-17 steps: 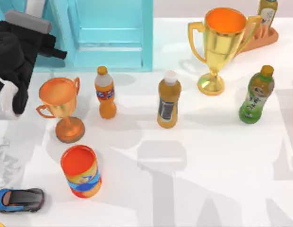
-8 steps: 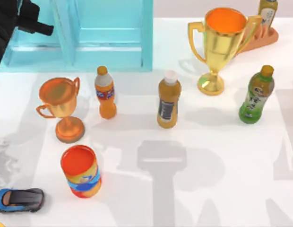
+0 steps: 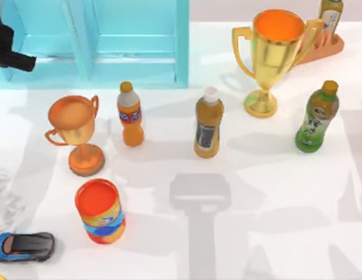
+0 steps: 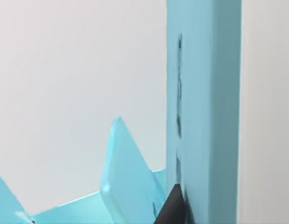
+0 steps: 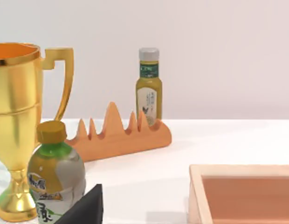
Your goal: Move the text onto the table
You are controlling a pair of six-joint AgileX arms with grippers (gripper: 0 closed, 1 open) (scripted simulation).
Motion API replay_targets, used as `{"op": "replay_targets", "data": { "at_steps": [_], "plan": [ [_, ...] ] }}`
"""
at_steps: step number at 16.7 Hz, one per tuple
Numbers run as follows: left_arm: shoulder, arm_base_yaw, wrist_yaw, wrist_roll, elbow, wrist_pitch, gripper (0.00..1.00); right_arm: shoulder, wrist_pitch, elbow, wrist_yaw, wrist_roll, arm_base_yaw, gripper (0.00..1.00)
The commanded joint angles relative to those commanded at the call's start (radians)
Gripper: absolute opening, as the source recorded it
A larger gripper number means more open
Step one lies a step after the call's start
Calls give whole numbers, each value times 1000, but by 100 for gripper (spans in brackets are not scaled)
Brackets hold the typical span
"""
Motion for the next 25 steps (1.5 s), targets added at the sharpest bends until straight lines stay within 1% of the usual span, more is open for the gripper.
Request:
{"op": "replay_targets", "data": {
  "at_steps": [5,8,10,12,14,17,20,25],
  "plan": [
    [-33,5,-6,1,-18,-24,0,0,0,0,0,0,0,100],
    [-36,10,5,11,-12,-24,0,0,0,0,0,0,0,100],
    [-85,55,56,60,23,-30,0,0,0,0,0,0,0,100],
    [-175,133,148,147,80,-42,0,0,0,0,0,0,0,100],
    [-293,235,278,263,152,-59,0,0,0,0,0,0,0,100],
    [-506,418,519,473,275,-90,0,0,0,0,0,0,0,100],
    [-747,623,797,715,414,-121,0,0,0,0,0,0,0,100],
    [-1152,974,1300,1138,656,-151,0,0,0,0,0,0,0,100]
  ]
}}
